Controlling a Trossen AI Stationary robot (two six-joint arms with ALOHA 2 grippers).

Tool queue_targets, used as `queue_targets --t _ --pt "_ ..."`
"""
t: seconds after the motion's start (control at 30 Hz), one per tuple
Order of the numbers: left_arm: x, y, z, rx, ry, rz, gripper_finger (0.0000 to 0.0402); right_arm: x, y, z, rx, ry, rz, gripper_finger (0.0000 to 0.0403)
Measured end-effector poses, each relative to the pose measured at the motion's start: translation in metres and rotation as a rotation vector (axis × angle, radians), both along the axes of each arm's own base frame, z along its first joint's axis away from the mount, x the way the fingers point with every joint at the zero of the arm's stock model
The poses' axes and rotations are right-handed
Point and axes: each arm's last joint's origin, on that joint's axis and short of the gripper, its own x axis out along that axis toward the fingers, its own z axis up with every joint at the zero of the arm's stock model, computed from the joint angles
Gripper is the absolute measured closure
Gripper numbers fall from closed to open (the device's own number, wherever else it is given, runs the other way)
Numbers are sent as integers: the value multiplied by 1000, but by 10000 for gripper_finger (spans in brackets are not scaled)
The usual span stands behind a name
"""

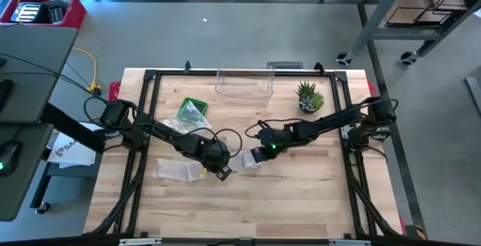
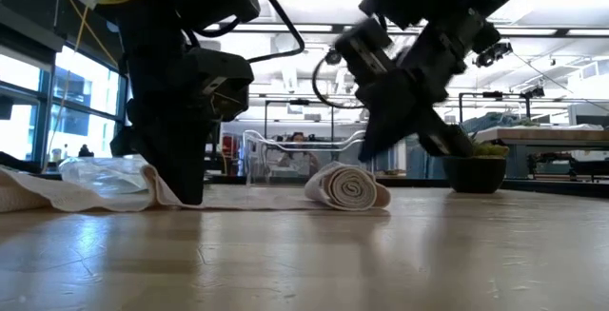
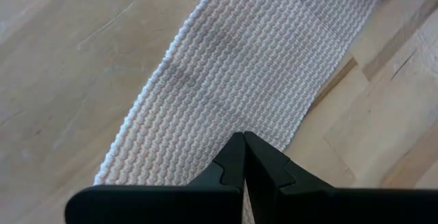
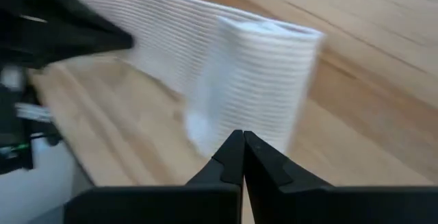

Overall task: Roll bandage
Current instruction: Roll the bandage

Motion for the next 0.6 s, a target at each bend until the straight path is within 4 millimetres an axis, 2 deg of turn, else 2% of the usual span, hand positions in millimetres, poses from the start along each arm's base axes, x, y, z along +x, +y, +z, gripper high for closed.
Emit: queue_targets --t 0.37,0.6 --pt "1 0 0 -4 -7 1 401 -14 -5 -10 -108 178 -66 403" --pt "2 -1 0 -12 -17 11 401 -5 -3 -26 -95 152 -52 403"
